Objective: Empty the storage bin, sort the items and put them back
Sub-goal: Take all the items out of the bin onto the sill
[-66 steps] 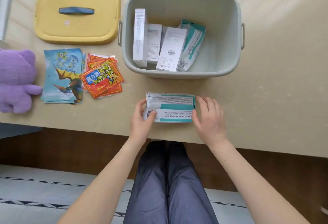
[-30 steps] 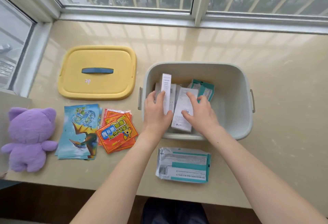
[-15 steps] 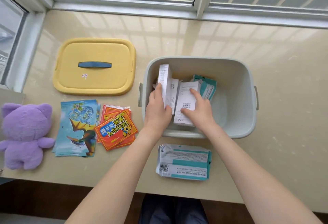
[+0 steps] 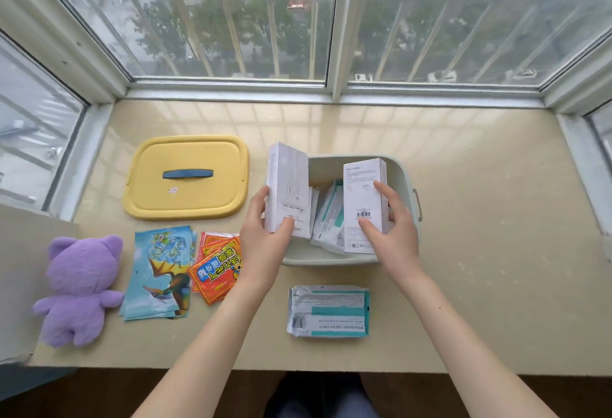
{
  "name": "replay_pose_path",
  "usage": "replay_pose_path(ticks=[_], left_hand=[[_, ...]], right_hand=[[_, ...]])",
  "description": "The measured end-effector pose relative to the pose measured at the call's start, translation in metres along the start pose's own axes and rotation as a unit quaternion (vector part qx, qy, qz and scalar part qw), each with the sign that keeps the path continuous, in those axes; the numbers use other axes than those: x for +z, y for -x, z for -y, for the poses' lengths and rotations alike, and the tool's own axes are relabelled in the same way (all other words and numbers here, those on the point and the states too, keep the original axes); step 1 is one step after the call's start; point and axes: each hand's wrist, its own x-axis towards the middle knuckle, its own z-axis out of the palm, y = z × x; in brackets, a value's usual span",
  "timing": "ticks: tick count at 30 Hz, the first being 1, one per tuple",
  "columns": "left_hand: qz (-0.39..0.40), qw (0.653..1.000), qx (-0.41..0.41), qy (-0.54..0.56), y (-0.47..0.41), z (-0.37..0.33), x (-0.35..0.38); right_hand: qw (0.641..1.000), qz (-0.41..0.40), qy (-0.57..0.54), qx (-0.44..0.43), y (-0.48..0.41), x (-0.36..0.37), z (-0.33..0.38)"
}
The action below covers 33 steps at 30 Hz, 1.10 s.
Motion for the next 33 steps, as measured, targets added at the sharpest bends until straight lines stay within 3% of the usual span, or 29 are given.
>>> replay_pose_path(ticks=[7,15,22,33], left_hand=[[0.069,0.997,0.028,0.025,0.082,-0.046,-0.007],[0.128,0.991,-0.035,-0.012,0.157,-0.022,0.054],[0.102,0.993,-0.055,0.007,0.210,-0.028,0.165],[0.090,0.995,-0.011,0.032,0.230,-0.092,0.292]], right_hand=[[0.999,-0.047,-0.010,0.005,0.076,-0.082,0.020],[0.997,-0.064,-0.011,0.052,0.124,-0.161,-0.046],[0.996,-0.035,-0.016,0.077,0.105,-0.259,-0.095],[0.999,-0.020,-0.030,0.026,0.051,-0.382,-0.094]])
